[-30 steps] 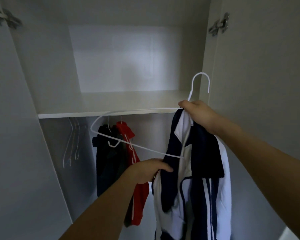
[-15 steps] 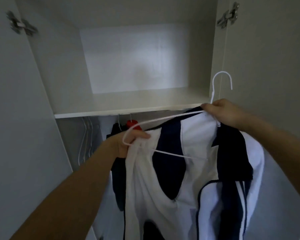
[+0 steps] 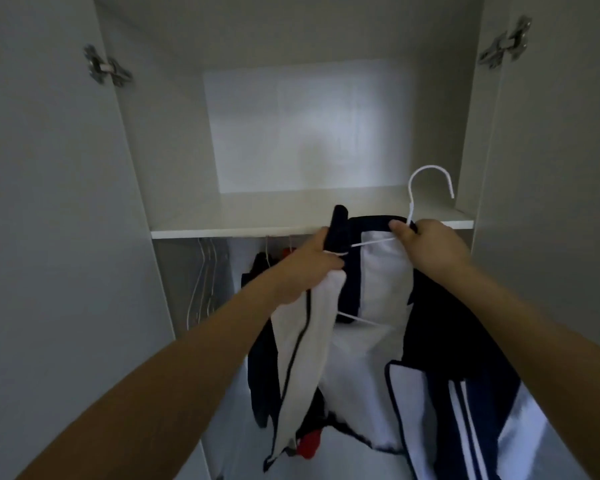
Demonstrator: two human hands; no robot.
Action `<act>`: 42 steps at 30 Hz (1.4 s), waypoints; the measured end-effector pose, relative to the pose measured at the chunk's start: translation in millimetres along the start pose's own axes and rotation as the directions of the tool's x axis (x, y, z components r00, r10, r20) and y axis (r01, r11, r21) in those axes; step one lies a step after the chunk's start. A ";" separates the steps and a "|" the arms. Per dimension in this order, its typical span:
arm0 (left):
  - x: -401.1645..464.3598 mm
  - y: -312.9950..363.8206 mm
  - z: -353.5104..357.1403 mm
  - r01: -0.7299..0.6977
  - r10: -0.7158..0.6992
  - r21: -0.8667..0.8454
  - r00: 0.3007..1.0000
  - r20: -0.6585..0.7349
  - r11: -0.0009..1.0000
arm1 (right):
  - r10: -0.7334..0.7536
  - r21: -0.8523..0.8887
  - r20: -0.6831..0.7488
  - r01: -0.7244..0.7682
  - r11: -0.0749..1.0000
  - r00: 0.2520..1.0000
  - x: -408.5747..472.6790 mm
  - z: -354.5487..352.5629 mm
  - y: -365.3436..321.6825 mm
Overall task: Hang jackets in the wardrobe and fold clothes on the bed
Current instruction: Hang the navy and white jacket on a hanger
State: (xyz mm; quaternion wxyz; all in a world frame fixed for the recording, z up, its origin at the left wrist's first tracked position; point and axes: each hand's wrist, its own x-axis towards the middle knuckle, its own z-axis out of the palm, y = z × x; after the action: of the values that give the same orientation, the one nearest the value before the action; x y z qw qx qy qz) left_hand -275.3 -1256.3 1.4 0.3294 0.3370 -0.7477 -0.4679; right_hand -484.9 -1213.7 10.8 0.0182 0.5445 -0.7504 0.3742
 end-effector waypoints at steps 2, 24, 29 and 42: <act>-3.1 -11.5 21.1 -0.062 0.067 -0.067 0.995 0.078 0.996 | 0.020 0.056 0.015 -0.021 0.998 1.000 2.9 1.1 -4.1; -18.4 -169.3 79.3 0.100 -0.125 0.371 0.991 0.042 0.923 | -0.159 0.391 0.155 0.087 0.916 0.975 -11.4 -17.8 -28.8; -26.4 -197.4 109.3 0.304 -0.310 0.291 0.950 -0.027 0.907 | -0.120 0.454 0.106 0.059 0.889 0.987 -12.6 -17.0 -39.9; -23.2 -185.8 157.1 0.074 -0.035 0.121 0.954 -0.297 0.990 | 0.221 0.714 0.098 -0.224 0.663 0.970 -16.9 -2.3 -18.0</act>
State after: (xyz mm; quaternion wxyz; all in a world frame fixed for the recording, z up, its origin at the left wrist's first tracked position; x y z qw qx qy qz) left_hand -353.0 -1224.6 -228.2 0.4009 0.4441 -0.7099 -0.3716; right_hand -464.0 -1201.1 14.8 -0.2434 0.4128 -0.6042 0.6367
